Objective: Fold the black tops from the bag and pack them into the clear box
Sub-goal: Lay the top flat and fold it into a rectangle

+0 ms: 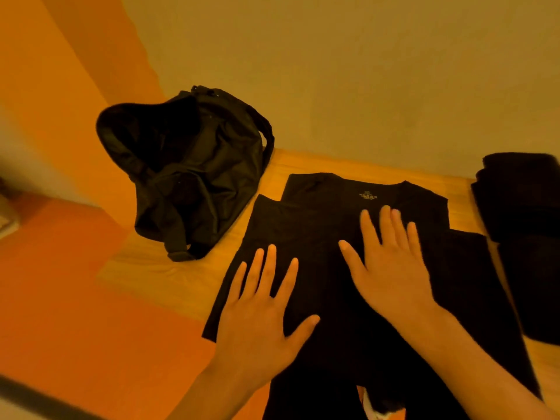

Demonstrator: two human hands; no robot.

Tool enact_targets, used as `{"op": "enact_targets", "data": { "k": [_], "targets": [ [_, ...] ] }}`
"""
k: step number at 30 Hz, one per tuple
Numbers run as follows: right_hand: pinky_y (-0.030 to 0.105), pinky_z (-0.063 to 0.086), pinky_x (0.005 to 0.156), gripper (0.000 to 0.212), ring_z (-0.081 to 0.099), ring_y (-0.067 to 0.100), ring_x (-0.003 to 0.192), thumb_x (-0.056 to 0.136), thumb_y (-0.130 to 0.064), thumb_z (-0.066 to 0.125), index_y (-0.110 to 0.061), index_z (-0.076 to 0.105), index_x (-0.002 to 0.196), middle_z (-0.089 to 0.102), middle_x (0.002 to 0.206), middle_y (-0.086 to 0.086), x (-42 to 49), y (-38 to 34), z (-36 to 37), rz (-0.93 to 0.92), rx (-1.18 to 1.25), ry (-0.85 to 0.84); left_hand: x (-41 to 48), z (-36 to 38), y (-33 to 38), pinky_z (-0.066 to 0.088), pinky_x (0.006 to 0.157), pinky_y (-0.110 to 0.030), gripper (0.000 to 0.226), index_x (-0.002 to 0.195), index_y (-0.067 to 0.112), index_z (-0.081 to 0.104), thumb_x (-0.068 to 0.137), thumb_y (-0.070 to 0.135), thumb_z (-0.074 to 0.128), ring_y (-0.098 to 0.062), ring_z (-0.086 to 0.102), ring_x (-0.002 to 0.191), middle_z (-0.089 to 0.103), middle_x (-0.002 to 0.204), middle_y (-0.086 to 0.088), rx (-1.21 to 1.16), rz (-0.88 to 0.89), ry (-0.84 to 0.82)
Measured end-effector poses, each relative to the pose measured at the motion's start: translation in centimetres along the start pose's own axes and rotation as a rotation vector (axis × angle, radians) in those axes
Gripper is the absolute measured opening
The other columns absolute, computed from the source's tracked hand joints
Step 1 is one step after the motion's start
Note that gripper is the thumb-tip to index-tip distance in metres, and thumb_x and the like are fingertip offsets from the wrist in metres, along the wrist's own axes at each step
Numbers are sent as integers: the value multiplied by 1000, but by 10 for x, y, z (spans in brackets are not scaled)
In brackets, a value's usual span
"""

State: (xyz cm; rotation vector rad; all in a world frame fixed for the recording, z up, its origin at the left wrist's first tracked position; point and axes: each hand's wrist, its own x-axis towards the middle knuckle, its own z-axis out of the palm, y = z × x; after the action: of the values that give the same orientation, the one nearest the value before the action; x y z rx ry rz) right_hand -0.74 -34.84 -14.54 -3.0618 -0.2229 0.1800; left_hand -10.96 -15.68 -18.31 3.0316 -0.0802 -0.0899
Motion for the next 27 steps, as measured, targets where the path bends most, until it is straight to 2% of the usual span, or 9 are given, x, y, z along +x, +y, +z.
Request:
{"op": "enact_targets", "data": {
  "k": [4,7,9,11,14,16,20,23,27],
  "targets": [
    [43,-11,124,61,-18,20,153,104,-57,9,-35,0,160,-10,169,3,55,-79,10,-466,59,-35,-2,-2,2,-1,124,-47,84,162,36,6,93,84,12,-25,-16,155,-7,170,-7,-37,12,9],
    [44,-12,124,59,-18,19,153,105,-56,10,-37,1,160,-9,169,1,78,-104,21,-559,29,-124,-2,-11,3,-8,126,-45,86,161,39,-3,90,85,8,-25,-23,154,-14,169,-6,-55,15,-56],
    [44,-8,125,56,-11,21,155,107,-51,16,-35,9,160,-1,169,4,78,-93,12,-602,113,-66,1,-20,-1,7,127,-44,87,161,38,15,89,85,9,-28,-3,157,1,171,-6,-125,5,-37],
    [47,10,124,52,12,27,154,107,-43,31,-29,28,158,21,166,8,81,-57,-6,-483,246,92,15,-33,-5,35,114,-41,77,146,31,51,94,78,21,-25,38,142,41,156,-4,-257,-33,147],
    [44,46,98,39,51,34,127,103,-25,49,-16,52,141,53,139,16,109,39,-39,-55,208,141,82,-55,-17,41,101,-36,43,124,24,65,100,53,44,-15,50,118,57,127,4,-346,-1,301],
    [41,50,87,34,57,36,115,99,-15,55,-11,57,133,59,127,17,126,89,-54,125,109,48,146,-65,-23,42,105,-39,32,129,20,64,103,36,53,-20,52,121,56,129,0,-382,60,190],
    [37,52,85,29,61,30,109,97,-16,63,-6,61,125,62,122,14,150,120,-57,138,3,-163,250,-55,-34,46,104,-44,37,132,18,61,99,35,63,-29,54,122,55,131,-10,-235,104,11],
    [34,48,78,29,59,25,95,97,-31,65,-5,66,111,65,110,13,164,125,-56,124,2,-186,280,-54,-34,50,96,-48,31,117,16,62,95,36,69,-29,59,111,59,122,-11,-161,129,-85],
    [36,51,84,27,63,26,97,97,-31,64,-6,69,107,67,107,13,169,133,-54,165,106,-268,293,-64,-37,51,81,-42,20,87,14,65,94,32,71,-28,60,91,60,90,-2,-217,125,-153]
  ]
}}
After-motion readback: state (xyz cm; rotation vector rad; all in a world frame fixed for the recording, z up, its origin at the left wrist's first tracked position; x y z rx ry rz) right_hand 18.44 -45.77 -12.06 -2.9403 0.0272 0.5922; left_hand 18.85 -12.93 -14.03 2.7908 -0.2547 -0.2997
